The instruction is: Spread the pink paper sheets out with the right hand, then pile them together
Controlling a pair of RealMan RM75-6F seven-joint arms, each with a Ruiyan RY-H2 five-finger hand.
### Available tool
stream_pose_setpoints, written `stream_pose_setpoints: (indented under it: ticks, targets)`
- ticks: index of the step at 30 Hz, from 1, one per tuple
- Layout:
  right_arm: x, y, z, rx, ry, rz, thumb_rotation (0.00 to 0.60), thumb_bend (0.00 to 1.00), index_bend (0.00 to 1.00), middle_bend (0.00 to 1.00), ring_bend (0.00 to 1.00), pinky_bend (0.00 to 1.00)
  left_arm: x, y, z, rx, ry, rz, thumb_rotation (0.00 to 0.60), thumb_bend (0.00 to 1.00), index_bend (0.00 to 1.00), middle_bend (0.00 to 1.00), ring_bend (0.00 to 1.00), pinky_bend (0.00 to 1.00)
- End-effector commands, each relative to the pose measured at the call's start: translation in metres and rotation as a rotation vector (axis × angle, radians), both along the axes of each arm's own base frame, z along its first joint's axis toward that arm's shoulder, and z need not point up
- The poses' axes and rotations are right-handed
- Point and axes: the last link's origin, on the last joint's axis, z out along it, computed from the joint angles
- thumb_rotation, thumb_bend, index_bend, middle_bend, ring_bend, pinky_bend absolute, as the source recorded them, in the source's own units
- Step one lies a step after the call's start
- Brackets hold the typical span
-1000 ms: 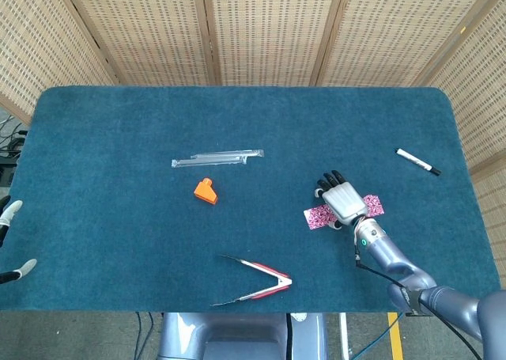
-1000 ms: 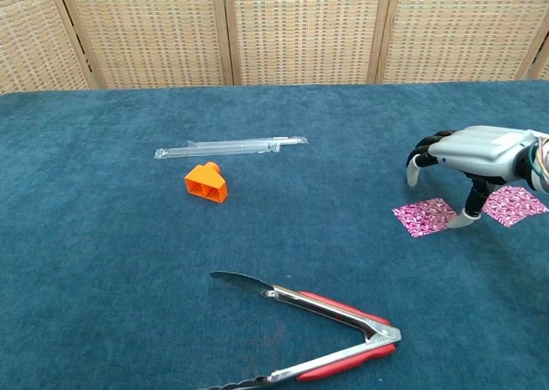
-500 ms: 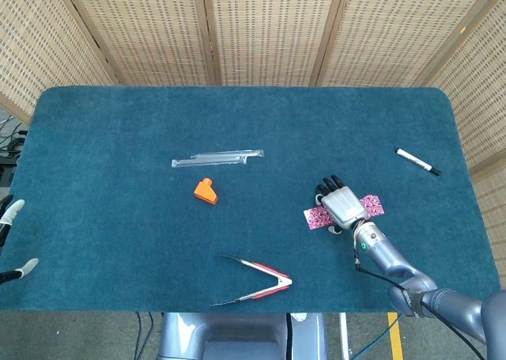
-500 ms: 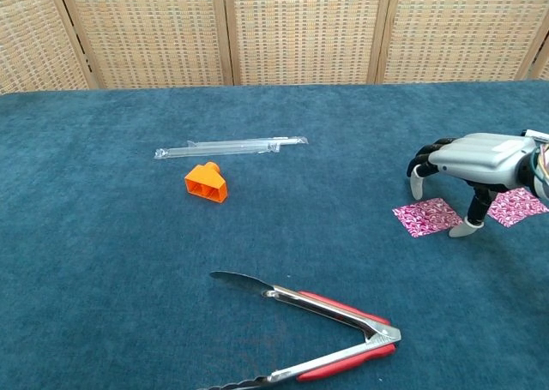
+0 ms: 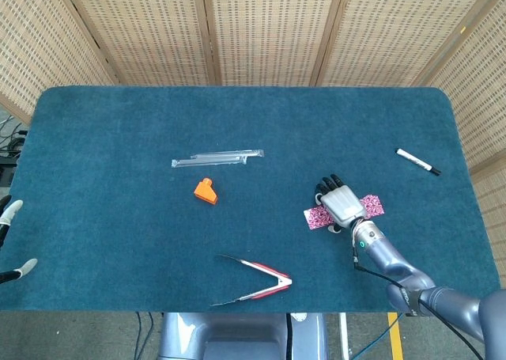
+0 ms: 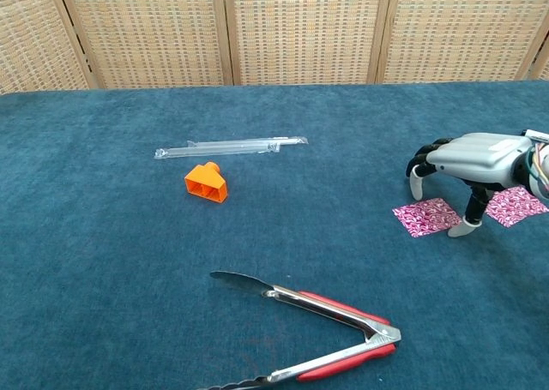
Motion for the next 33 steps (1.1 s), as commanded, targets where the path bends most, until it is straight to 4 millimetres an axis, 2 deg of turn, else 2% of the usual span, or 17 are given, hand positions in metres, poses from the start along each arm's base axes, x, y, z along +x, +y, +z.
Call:
stream_pose_setpoints:
  ticks: [1,33]
  targets:
    - [0.001,-0.0011,-0.0001,0.0,0.004,0.003,0.6,0.21,0.35,0.15,0.0,0.0,-0.0004,0.0001,-0.0003,-0.001,0.0,0.001,0.6,0.01,0.0,0.0,0.0,0.0]
    - [-0.0008,-0.0011,-0.0012,0.005,0.036,-0.002,0.6,0.21,0.36,0.15,0.0,0.0,-0.0035,0.0001,-0.0018,-0.005,-0.002,0.008,0.6,0.02,0.0,0.0,0.0,0.0]
